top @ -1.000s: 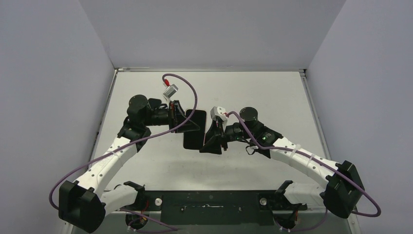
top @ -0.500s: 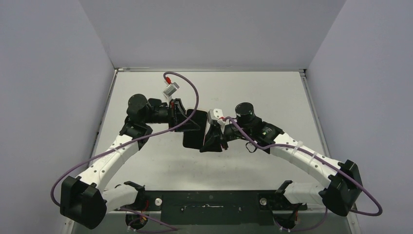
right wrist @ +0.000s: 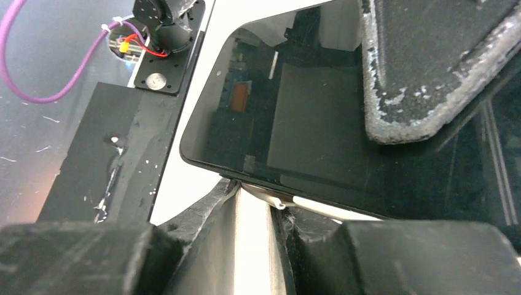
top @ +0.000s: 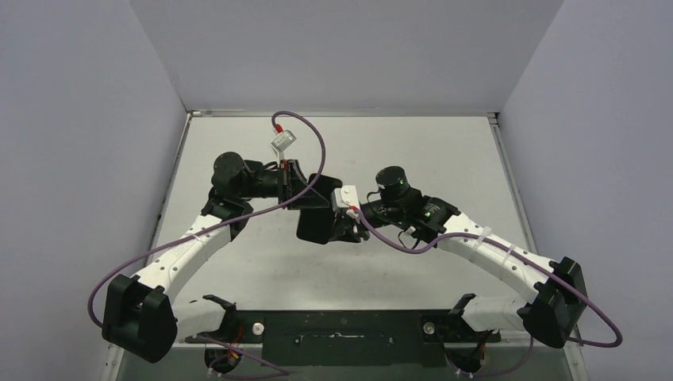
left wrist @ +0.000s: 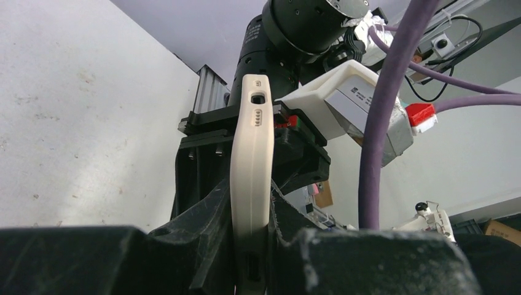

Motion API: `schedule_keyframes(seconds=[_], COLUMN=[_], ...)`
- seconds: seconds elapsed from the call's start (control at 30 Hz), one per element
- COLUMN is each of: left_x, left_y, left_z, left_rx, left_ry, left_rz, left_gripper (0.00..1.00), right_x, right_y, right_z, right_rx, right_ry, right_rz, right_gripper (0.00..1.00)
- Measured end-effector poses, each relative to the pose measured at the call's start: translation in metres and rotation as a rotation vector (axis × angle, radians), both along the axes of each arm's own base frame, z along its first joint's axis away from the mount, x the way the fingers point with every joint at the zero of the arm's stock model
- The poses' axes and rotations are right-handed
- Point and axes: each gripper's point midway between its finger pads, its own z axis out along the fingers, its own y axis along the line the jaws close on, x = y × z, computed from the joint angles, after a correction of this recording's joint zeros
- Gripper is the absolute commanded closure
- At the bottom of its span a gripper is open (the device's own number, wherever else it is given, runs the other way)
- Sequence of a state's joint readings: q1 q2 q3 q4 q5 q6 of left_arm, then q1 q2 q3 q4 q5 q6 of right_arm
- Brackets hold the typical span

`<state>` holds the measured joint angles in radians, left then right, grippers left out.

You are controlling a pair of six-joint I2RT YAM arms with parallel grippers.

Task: Take the phone out of the phone case
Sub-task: Pick up the phone at the center of the board.

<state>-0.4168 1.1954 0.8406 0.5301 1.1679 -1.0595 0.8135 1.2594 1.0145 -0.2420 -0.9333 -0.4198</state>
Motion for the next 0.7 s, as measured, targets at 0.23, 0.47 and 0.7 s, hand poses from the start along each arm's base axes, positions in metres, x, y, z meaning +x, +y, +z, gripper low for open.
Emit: schedule_keyframes(seconds=[0.23,0.47,0.7], left_x=[0.006,0.028,0.05], left_y=[-0.001,-0.002,0.009], left_z=[0.0,-0.019,-0.038], left_rx=[-0.015,0.003,-0.002], left_ry=[0.011,0.059,0.157], left_rz=[0.035,0.189,0.407], left_gripper=[1.0,1.0,1.0], right_x=[0.013,0.025,0.044], right_y=[0.001,-0.007,-0.035], right_z=[-0.003,-0.016,-0.017], right_rx=[0.017,0.053,0.103], right_ry=[-0.022,0.066,0.181], right_rz=[-0.081,-0.265,-0.545], right_gripper=[0.83,0.35,0.22])
